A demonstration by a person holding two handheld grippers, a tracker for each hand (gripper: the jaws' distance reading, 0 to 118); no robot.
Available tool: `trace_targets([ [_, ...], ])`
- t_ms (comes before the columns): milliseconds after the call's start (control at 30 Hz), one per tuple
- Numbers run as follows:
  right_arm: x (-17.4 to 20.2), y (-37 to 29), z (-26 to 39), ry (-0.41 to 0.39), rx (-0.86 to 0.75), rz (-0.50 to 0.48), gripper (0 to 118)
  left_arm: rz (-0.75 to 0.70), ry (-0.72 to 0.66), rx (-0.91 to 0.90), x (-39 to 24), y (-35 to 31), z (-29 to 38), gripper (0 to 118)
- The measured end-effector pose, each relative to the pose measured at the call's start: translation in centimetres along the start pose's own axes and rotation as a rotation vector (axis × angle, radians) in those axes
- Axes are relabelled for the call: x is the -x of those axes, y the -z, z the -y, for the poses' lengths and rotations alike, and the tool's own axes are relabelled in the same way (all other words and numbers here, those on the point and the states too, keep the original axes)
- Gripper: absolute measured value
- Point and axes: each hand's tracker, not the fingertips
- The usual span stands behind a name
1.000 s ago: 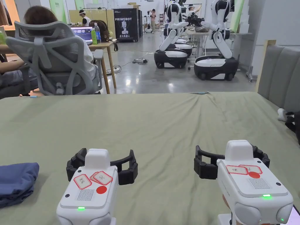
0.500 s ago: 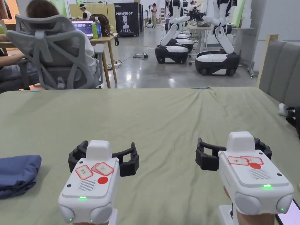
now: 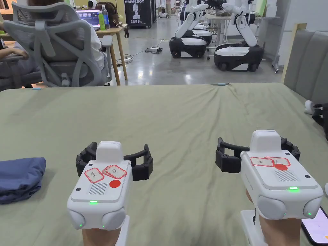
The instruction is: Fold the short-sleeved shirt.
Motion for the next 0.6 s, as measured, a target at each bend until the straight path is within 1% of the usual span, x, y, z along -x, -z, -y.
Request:
trace_targets([
  [300,0.07,0.02,0.31,0.02,0.009,0.001,118,-0.018,0.015,0.013,-0.32,0.08,0.12,118],
  [433,0.05,-0.12,0.33,0.02,0.002,0.001,118,-0.029,-0.01,0.002,-0.21,-0.22,0.11,118],
  [600,0.29,-0.17,0.51,0.036,0.008,-0.008,118,-0.036,-0.003,-0.006,-0.2,-0.46,-0.01,118],
])
